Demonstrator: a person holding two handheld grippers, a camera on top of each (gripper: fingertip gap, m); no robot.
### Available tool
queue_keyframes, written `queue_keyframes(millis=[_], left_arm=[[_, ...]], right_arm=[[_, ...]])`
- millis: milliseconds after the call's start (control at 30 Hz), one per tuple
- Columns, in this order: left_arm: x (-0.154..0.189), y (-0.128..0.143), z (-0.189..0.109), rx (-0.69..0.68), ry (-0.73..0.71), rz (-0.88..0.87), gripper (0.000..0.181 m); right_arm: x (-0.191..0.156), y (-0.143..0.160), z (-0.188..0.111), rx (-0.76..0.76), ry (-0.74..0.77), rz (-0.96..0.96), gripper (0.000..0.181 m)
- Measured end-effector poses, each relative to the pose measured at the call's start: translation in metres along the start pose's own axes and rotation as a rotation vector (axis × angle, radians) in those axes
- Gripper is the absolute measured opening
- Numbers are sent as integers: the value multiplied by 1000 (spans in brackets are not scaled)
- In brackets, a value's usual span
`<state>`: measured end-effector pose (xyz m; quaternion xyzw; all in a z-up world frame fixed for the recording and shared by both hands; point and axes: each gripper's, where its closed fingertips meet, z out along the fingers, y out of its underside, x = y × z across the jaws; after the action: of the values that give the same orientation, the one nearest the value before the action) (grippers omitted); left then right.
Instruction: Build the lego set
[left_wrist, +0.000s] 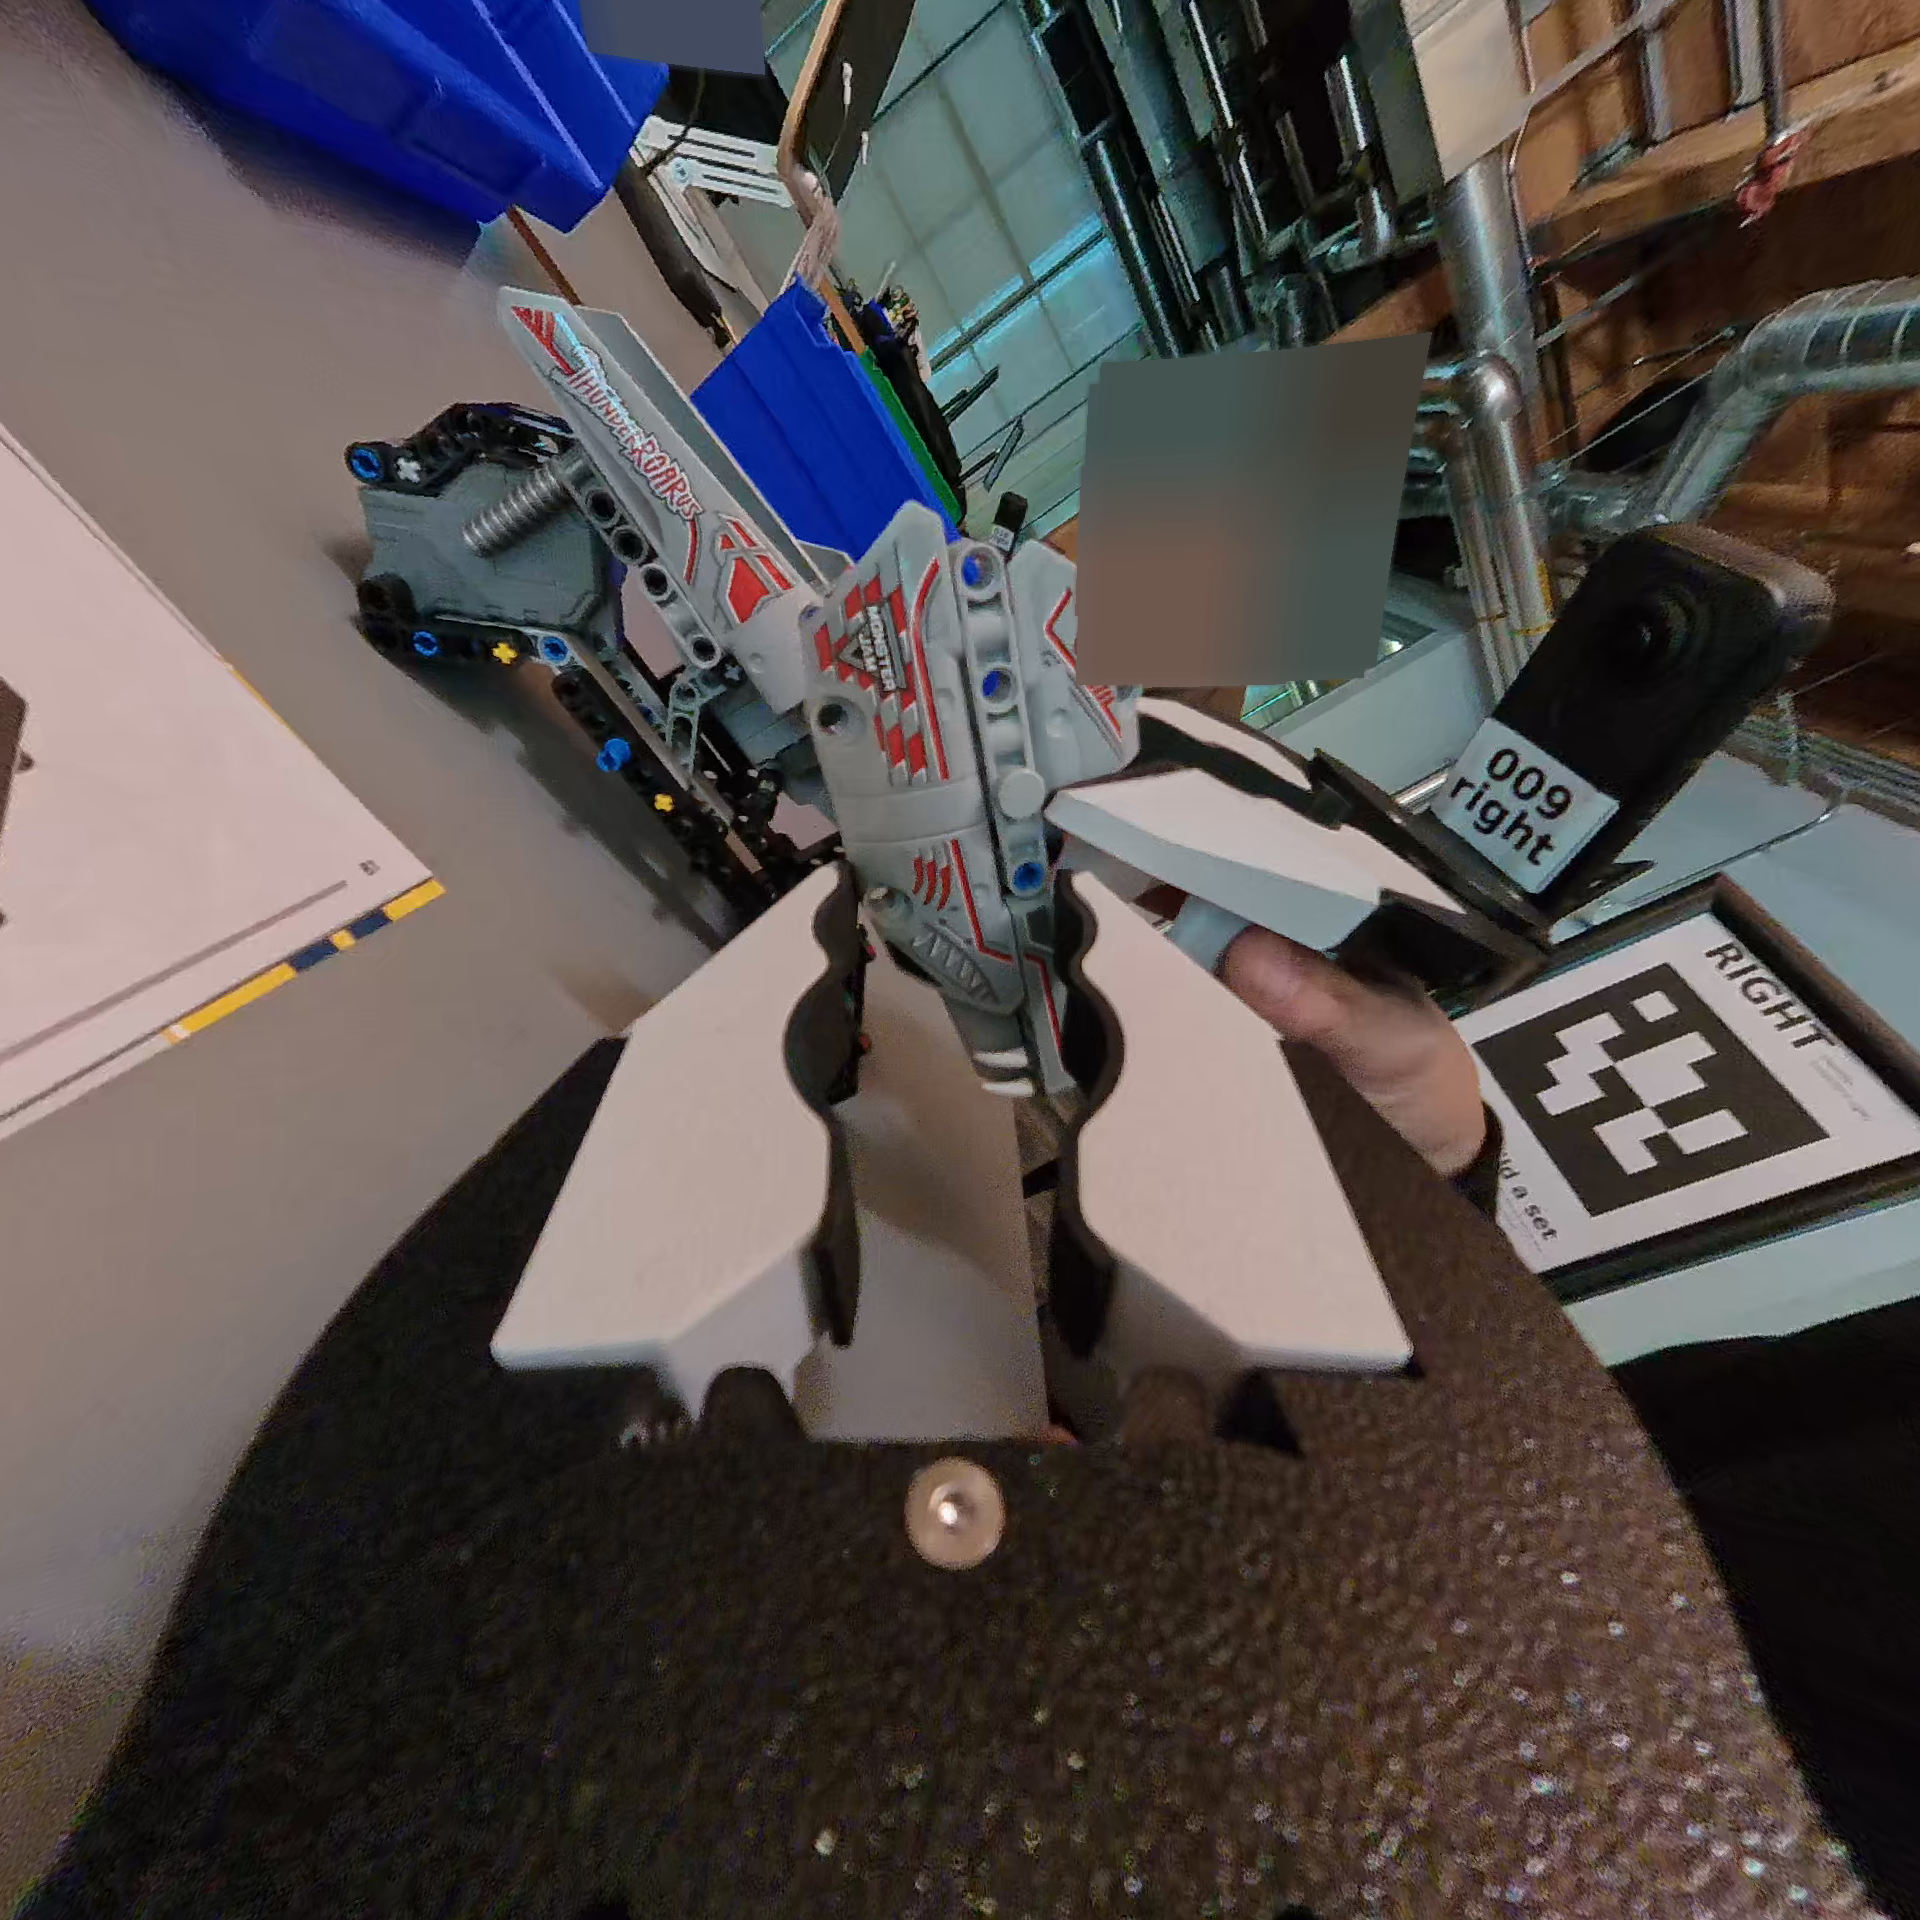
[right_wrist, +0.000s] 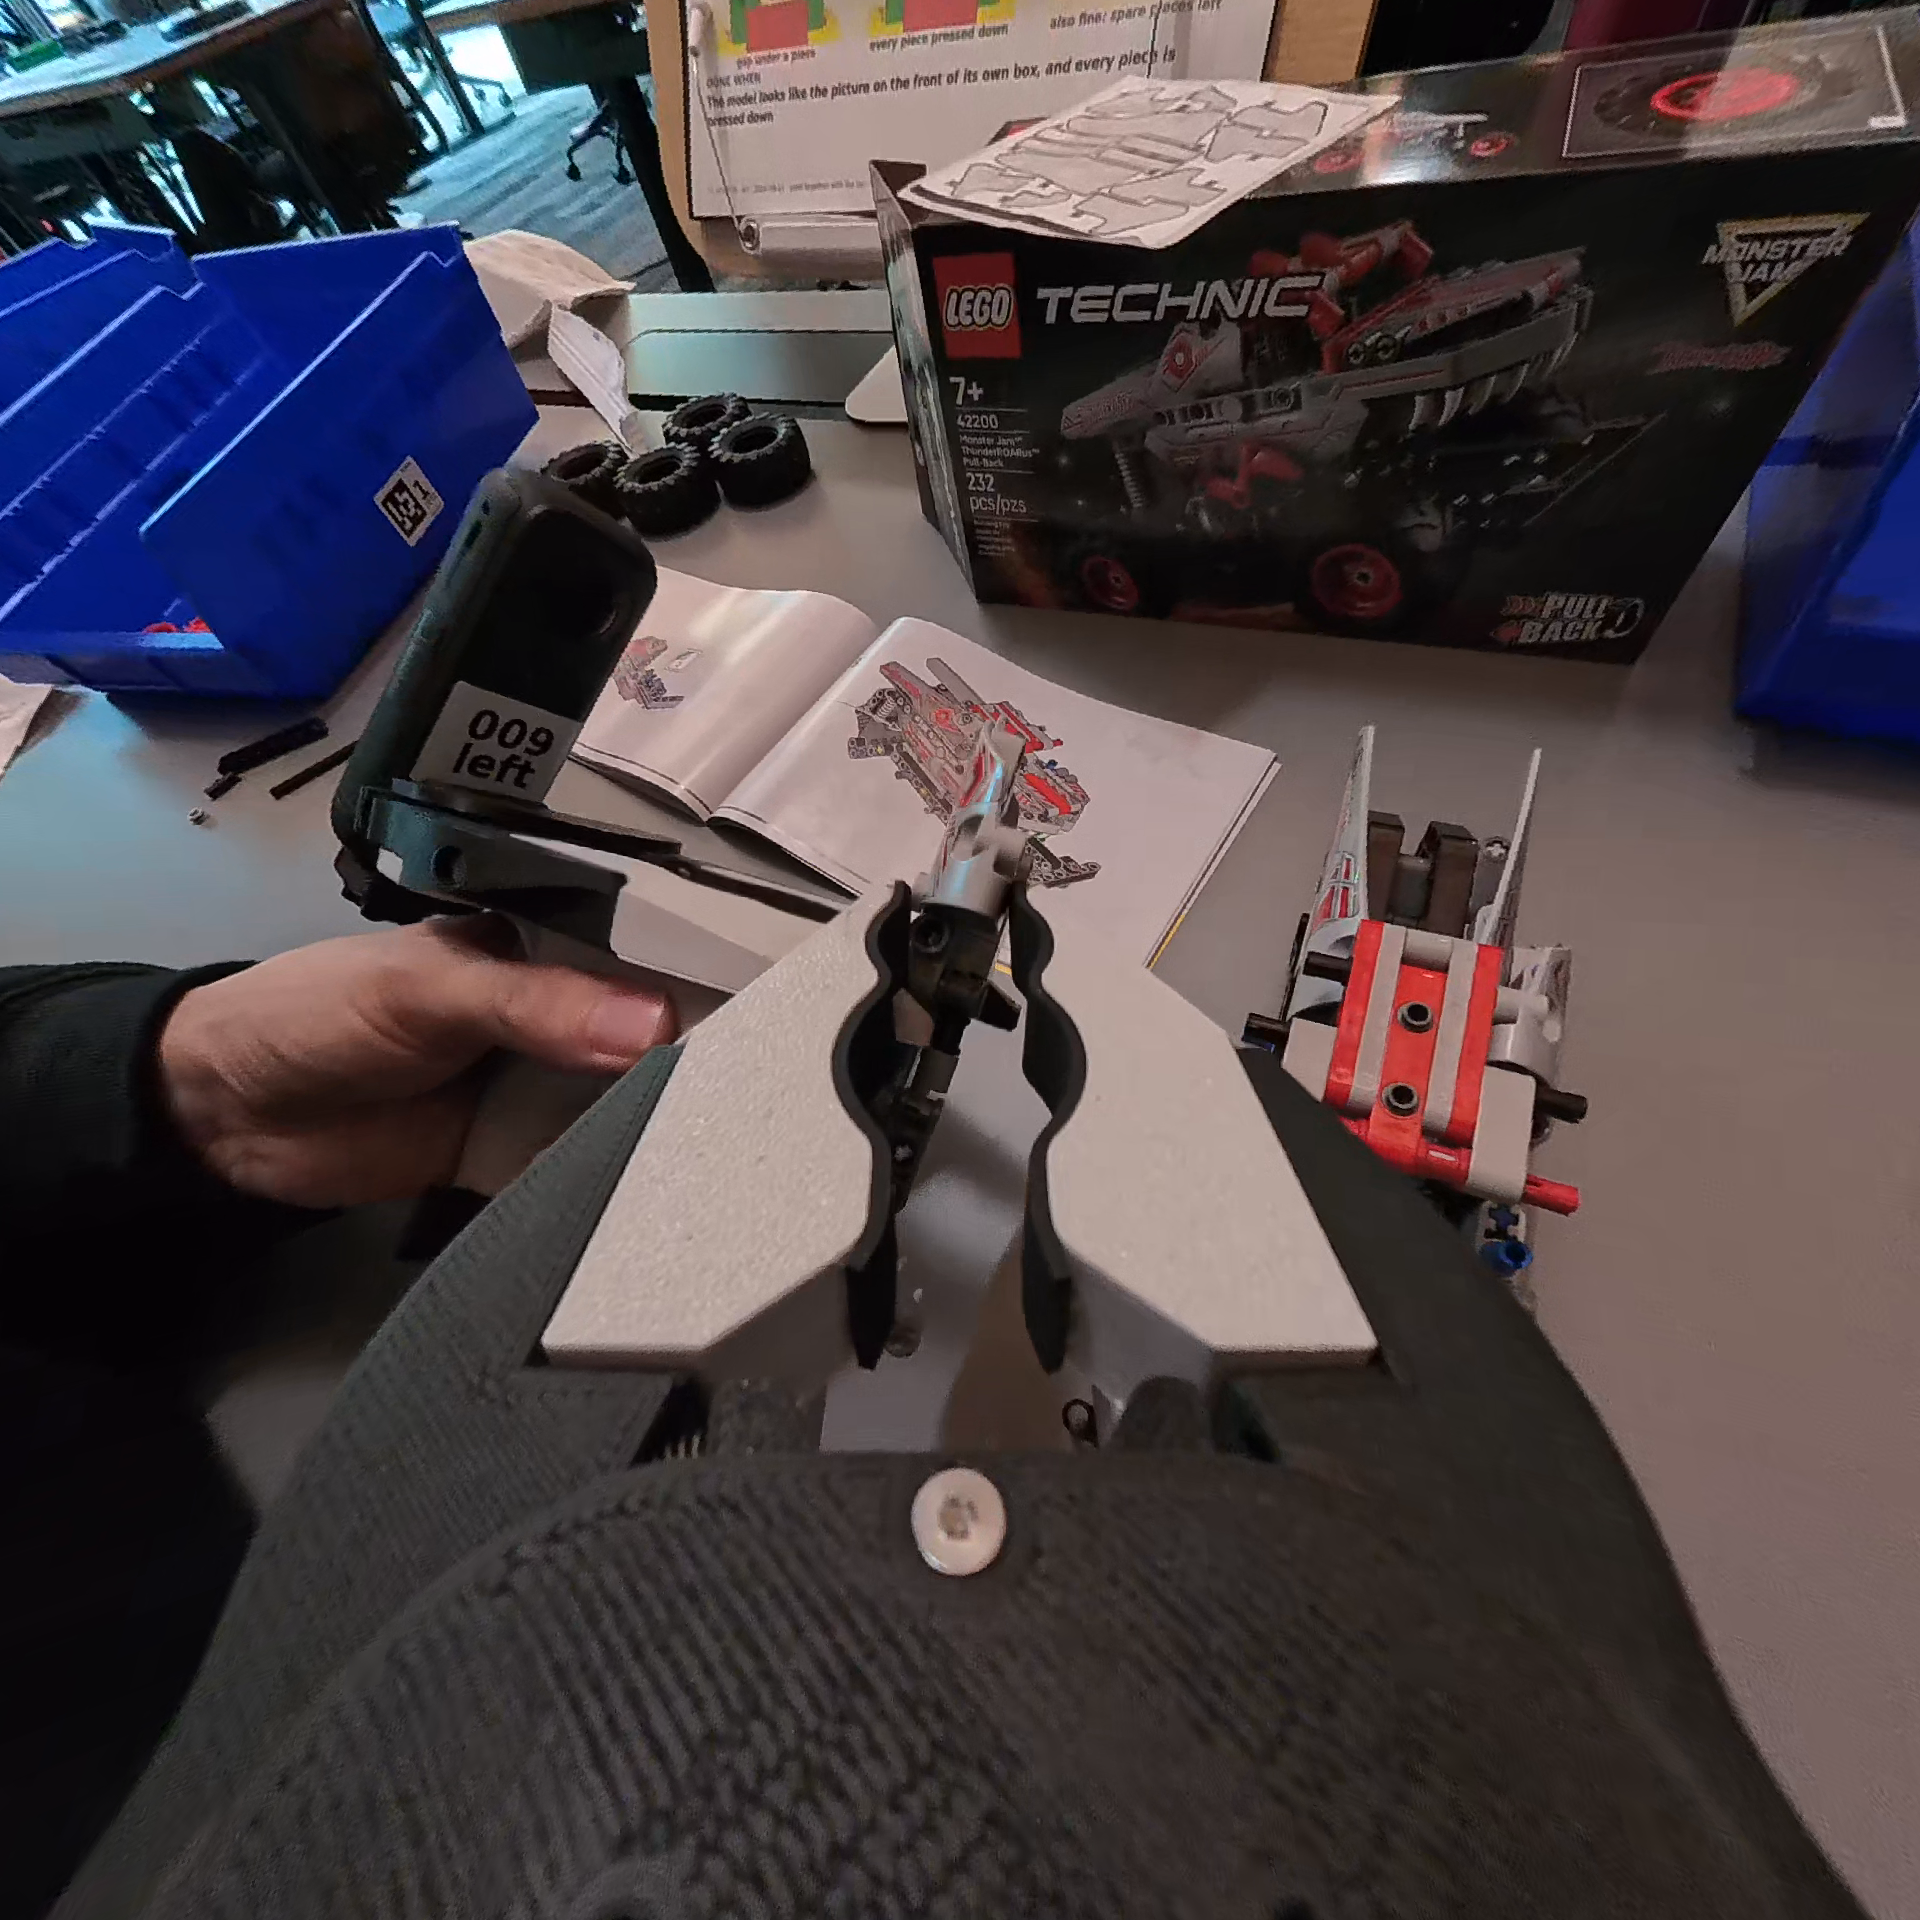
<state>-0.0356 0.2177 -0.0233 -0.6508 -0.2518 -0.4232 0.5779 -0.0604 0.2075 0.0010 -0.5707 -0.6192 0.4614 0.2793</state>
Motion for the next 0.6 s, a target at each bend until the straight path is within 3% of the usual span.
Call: queue_keyframes(millis=[600], left_arm=[[-9, 4, 1, -31, -31, -56, 35]], right_arm=[[4, 7, 8, -23, 16, 27, 16]])
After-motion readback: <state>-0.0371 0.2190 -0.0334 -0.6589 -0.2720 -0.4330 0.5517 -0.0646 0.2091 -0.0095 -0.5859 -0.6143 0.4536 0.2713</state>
